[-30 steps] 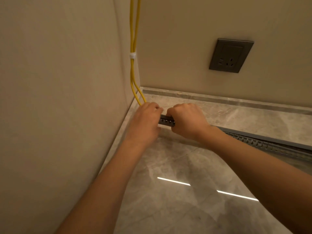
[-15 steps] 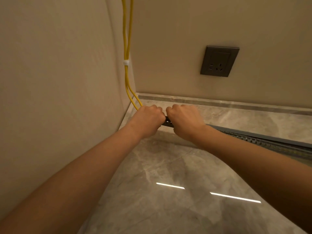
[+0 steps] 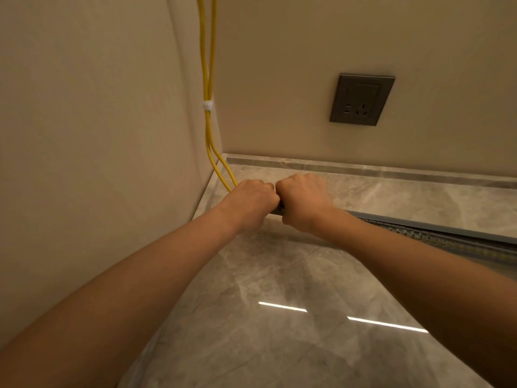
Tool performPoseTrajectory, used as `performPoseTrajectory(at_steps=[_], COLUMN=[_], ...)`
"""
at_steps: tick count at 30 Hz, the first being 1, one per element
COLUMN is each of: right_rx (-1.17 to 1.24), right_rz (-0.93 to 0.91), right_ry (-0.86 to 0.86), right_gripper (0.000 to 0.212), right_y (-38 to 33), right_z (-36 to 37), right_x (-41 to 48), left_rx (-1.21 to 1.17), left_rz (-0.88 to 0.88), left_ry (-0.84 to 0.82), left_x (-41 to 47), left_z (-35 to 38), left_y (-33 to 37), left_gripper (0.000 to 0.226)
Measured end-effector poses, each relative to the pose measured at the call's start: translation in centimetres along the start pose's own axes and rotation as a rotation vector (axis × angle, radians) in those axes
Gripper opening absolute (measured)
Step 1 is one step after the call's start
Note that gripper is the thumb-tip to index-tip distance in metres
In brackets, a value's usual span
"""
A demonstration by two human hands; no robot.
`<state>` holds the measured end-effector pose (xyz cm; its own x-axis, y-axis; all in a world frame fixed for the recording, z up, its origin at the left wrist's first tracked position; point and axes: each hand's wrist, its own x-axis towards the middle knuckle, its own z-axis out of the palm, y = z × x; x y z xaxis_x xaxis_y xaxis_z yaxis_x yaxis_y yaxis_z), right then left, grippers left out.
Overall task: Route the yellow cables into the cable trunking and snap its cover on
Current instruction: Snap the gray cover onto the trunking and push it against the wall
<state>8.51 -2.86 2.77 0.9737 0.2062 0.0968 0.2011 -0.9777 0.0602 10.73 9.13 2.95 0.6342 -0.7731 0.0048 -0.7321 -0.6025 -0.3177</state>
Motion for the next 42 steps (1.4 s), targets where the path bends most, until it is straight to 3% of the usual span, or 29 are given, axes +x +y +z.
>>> performPoseTrajectory(at_steps=[11, 16, 29, 42], right_rx=[0.016, 0.041, 0.016, 0.059], right_rz=[-0.020, -0.060, 0.006, -0.028], right_ry=[0.030, 0.088, 0.091, 0.123], right_gripper=[0.011, 0.024, 0.027, 0.029], right_y=[-0.1, 1.0, 6.1, 5.9], right_z=[0.4, 1.8, 3.0, 2.8], right_x=[-0.5, -1.7, -6.1, -3.8], left_rx=[-0.003, 0.011, -0.025, -0.110], left_rz=[0.029, 0.027, -0.098, -0.175], left_ry=[-0.014, 0.040, 0.066, 0.120], left_x=[0.3, 0.0, -1.9, -2.2], left_z=[1.0, 1.5, 3.6, 3.8], left_y=[-0.8, -1.6, -3.0, -4.0], left_gripper=[0.016, 0.017, 0.018, 0.016])
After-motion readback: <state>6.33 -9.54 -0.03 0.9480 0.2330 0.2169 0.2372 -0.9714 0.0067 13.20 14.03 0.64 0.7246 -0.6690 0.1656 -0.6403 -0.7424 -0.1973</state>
